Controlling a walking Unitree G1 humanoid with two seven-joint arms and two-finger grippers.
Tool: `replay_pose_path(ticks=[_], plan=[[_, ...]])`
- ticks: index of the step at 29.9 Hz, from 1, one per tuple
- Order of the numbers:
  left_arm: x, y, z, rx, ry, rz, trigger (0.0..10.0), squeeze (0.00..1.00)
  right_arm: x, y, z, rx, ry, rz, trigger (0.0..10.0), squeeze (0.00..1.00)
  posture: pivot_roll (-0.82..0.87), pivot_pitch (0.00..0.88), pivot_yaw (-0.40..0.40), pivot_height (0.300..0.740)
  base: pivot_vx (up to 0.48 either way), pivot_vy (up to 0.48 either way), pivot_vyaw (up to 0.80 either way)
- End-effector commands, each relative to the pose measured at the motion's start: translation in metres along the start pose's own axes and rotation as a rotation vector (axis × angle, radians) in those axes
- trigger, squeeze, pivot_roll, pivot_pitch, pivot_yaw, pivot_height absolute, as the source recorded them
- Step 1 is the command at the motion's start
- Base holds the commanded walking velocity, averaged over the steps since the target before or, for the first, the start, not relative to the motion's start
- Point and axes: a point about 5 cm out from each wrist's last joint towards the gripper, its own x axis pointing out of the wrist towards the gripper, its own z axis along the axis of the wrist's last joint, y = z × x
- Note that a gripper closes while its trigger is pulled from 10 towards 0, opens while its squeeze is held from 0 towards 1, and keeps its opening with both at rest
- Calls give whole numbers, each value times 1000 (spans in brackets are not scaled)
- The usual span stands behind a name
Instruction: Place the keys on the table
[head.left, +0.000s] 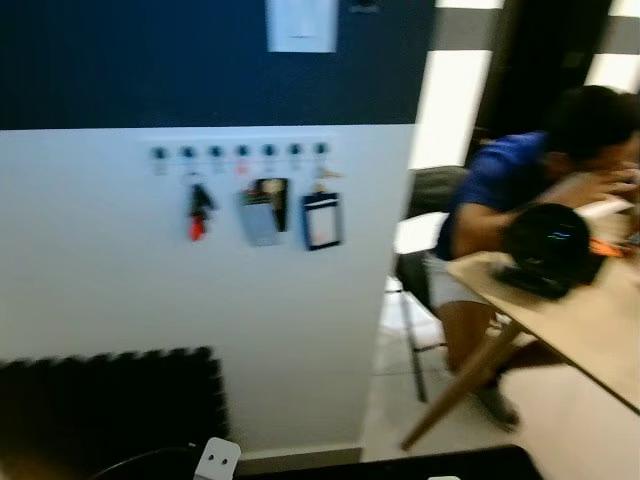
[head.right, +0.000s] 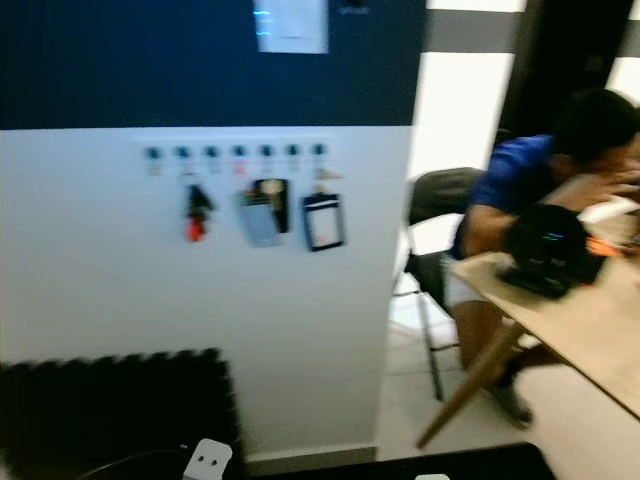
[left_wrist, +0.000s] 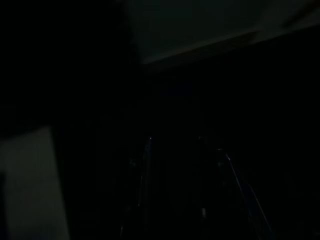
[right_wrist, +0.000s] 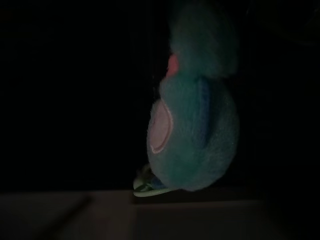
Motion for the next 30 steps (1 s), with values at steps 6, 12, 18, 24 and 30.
replay_pose_path(ticks=[6, 12, 18, 24, 30], plan=[[-2, 3, -6, -4, 21, 8, 10000, 0, -2, 1, -5, 40, 4, -9, 10000, 0, 58, 46, 17, 740, 0, 0, 267], [-2, 3, -6, -4, 21, 9, 10000, 0, -2, 1, -4, 37, -1, -6, 10000, 0, 59, 45, 16, 740, 0, 0, 0], [-2, 3, -7, -4, 22, 10, 10000, 0, -2, 1, -4, 29, 0, -6, 10000, 0, 59, 45, 15, 740, 0, 0, 0], [-3, 3, -8, -4, 22, 10, 10000, 0, -2, 1, -4, 13, 0, -6, 10000, 0, 59, 45, 16, 740, 0, 0, 0], [-2, 4, -7, -4, 23, 11, 10000, 0, -2, 2, -4, 35, -7, -3, 10000, 0, 59, 44, 17, 740, 0, 0, 0]])
